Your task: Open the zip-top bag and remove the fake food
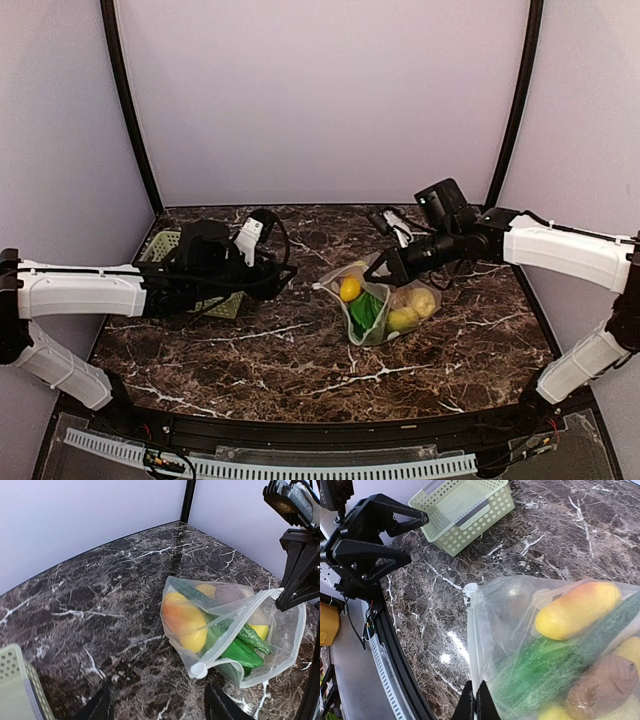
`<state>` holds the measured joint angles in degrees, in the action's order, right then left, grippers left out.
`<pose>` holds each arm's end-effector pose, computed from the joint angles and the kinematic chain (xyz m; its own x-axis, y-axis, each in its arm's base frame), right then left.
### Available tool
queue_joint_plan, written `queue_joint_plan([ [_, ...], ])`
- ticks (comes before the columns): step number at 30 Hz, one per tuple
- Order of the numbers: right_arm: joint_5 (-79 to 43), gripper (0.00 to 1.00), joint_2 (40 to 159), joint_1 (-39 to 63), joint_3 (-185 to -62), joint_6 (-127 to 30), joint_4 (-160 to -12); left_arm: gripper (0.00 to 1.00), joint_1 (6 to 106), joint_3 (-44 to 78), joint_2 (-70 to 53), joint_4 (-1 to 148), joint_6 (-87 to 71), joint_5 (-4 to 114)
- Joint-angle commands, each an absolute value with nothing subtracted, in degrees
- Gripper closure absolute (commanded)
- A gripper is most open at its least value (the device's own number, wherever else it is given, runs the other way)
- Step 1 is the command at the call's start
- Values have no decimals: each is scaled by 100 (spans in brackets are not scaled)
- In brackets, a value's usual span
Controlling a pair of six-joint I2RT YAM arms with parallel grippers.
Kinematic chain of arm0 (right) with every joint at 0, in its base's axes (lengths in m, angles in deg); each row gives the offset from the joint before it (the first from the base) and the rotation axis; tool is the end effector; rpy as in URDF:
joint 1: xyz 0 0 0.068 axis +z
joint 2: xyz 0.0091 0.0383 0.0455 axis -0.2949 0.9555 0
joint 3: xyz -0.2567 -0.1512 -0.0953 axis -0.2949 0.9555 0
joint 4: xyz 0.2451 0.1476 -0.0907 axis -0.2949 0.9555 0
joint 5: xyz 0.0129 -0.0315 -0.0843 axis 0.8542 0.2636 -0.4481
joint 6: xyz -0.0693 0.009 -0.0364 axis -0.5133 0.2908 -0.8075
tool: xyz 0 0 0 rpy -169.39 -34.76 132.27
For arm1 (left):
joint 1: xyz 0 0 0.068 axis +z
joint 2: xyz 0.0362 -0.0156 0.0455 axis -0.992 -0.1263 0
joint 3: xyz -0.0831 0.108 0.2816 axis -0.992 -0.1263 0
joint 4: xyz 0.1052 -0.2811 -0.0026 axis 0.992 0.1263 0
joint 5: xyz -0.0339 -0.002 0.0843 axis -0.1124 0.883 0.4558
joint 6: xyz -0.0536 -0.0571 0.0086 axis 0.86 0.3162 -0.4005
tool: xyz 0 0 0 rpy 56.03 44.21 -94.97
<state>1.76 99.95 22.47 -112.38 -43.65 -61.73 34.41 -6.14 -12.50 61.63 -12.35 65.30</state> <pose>0.2621 0.2571 0.2961 -0.6780 -0.3253 -0.6592 -0.7032 0.5483 0.4527 0.2526 -0.2801 0.2758 -0.2899 0.1329 -0.9478 0.6925 0.7127 -0.1119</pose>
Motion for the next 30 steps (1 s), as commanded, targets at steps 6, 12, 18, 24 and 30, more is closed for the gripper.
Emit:
queue_joint_plan([
  [6, 194, 100, 10723, 2695, -11329, -4022, -7148, 37, 2839, -1698, -1024, 5334, 665, 7193],
  [12, 146, 100, 11080, 2767, -11323, -3919, -7469, 33, 2622, -1356, -2043, 4738, 1086, 7052],
  [18, 198, 100, 11119, 2778, -11261, -3770, -7741, 32, 2590, -650, -3035, 4817, 1595, 7218],
  [24, 156, 100, 11166, 2776, -11280, -3706, -7886, 36, 2581, -118, -3660, 5429, 2092, 7385],
  [30, 59, 100, 11201, 2759, -11208, -3714, -7951, 44, 2602, -210, -3393, 6751, 2062, 7735],
])
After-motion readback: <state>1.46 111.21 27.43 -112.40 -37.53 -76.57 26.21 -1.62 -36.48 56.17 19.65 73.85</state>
